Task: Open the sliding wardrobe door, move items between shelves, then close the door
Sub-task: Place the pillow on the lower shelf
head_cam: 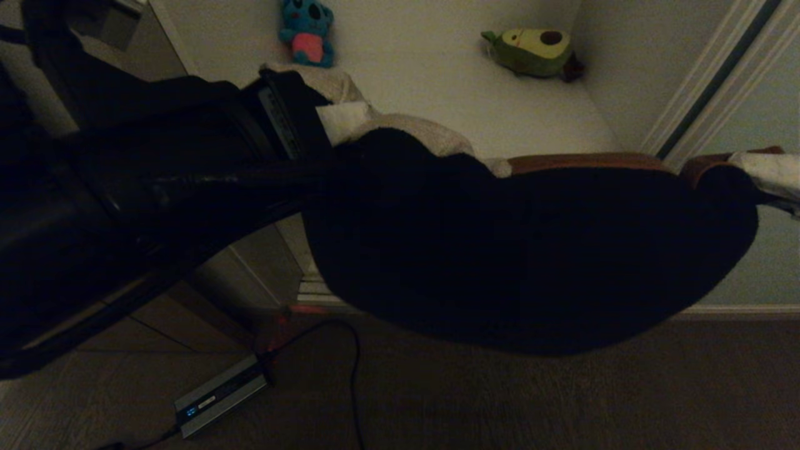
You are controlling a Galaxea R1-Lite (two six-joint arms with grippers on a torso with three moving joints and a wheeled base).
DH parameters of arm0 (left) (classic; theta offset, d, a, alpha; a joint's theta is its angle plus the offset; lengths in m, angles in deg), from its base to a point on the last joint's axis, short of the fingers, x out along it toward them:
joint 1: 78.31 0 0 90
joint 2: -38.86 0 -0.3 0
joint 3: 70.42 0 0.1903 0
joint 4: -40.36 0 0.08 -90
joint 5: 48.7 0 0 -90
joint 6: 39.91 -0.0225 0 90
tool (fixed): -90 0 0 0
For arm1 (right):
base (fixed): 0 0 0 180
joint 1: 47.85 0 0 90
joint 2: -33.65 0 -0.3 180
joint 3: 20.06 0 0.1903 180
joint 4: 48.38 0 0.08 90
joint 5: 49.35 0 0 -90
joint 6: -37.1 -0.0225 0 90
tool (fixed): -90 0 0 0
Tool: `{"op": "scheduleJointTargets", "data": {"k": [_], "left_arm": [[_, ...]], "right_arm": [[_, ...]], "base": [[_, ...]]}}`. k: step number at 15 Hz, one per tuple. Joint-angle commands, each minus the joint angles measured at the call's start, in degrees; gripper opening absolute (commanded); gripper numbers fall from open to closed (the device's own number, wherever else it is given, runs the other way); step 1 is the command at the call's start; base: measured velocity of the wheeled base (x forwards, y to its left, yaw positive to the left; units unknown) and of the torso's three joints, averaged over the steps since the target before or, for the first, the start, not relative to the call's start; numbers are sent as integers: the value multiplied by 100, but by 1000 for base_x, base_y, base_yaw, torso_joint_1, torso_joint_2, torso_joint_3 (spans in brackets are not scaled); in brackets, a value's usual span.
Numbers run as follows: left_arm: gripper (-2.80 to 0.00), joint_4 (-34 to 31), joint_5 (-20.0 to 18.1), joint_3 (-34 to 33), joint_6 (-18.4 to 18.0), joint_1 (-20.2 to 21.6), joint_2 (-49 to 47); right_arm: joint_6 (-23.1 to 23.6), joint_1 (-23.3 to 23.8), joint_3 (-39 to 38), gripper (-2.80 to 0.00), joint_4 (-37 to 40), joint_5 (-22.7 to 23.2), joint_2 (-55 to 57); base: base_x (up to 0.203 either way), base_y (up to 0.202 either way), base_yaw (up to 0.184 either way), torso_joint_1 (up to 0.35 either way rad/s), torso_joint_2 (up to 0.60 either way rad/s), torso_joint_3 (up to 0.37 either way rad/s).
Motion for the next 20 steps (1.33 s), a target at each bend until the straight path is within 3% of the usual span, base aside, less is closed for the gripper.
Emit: {"op": "scheduleJointTargets", "data": {"k": [1, 6, 10, 20], "left_arm": [[-280, 58, 14, -34, 2, -2, -19], [-280, 450, 14, -553, 9, 3, -41], [-280, 1147, 14, -928, 37, 12, -546], [-280, 1173, 68, -1200, 73, 10, -669]], "right_arm": [[-16, -2, -5, -280, -21, 20, -7], [-11, -15, -304, -280, -36, 45, 5], [-9, -54, -399, -280, -65, 38, 359], [-25, -54, -472, -280, -66, 20, 538]], "base": [[0, 0, 0, 0, 0, 0], [0, 0, 0, 0, 0, 0], [0, 0, 0, 0, 0, 0], [0, 0, 0, 0, 1, -96]]}}
